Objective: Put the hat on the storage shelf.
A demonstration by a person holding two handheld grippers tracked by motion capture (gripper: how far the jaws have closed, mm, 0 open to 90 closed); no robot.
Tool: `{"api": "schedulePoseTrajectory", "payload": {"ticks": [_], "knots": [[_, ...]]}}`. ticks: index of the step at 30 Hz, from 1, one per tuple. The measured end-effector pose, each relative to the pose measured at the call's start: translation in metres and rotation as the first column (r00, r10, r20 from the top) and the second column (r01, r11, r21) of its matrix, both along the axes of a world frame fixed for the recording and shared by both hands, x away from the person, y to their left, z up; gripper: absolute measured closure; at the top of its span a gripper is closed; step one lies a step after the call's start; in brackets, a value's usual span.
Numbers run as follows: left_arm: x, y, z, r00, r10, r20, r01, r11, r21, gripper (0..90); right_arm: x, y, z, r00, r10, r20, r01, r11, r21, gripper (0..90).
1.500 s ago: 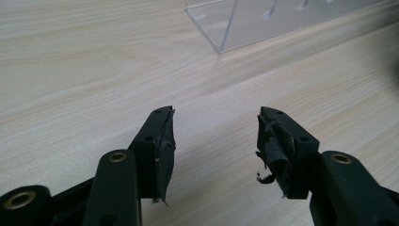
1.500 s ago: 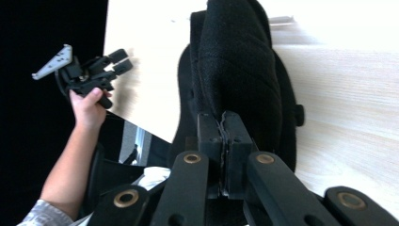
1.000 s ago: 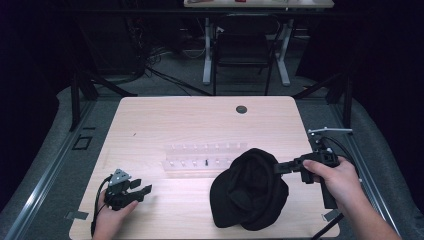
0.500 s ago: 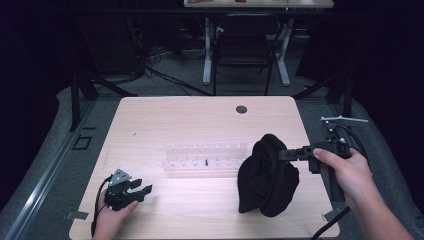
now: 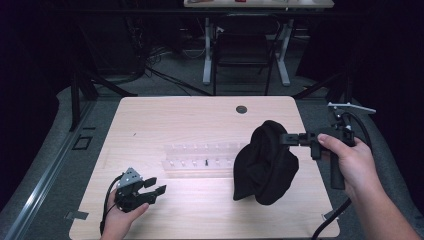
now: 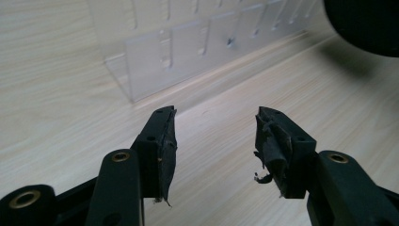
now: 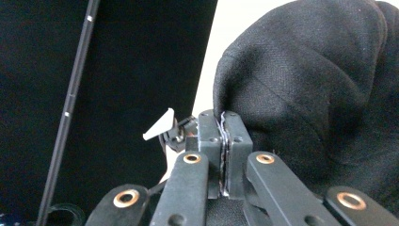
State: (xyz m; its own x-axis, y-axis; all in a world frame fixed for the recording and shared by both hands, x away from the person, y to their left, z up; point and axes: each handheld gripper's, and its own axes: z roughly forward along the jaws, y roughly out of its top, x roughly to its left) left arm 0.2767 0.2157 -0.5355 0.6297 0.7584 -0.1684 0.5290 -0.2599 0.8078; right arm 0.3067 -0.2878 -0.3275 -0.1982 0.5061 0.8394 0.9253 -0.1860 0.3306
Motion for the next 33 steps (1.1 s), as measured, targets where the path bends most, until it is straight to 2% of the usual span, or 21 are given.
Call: {"api": "schedulePoseTrajectory", "payload": {"ticks": [2, 6, 11, 17, 23, 33], "knots": [[-0.001, -0.006, 0.005, 0.9997, -0.022, 0.012, 0.021, 0.9998, 0.006, 48.3, 0.002, 0.003, 0.003, 1.0, -0.007, 0.006, 0.007, 1.0, 0.018, 88.8], [-0.001, -0.017, 0.015, 0.9982, -0.05, 0.035, 0.049, 0.9987, 0.012, 48.2, 0.006, 0.01, 0.009, 0.9998, -0.005, 0.019, 0.005, 1.0, 0.009, 88.7], [0.001, -0.037, 0.027, 0.9934, -0.094, 0.067, 0.094, 0.9956, -0.001, 48.6, 0.01, 0.016, 0.016, 0.9994, -0.008, 0.034, 0.008, 1.0, 0.009, 88.7], [0.0, -0.055, 0.036, 0.9865, -0.132, 0.097, 0.132, 0.9912, 0.004, 49.4, 0.017, 0.019, 0.021, 0.999, -0.017, 0.042, 0.017, 1.0, 0.017, 88.8], [0.0, -0.063, 0.038, 0.9844, -0.14, 0.106, 0.142, 0.9897, -0.011, 49.8, 0.027, 0.025, 0.024, 0.9985, -0.022, 0.051, 0.022, 1.0, 0.011, 88.8], [0.003, -0.07, 0.051, 0.979, -0.157, 0.13, 0.161, 0.9867, -0.022, 49.9, 0.05, 0.041, 0.026, 0.9975, -0.023, 0.067, 0.022, 1.0, 0.013, 88.9]]}}
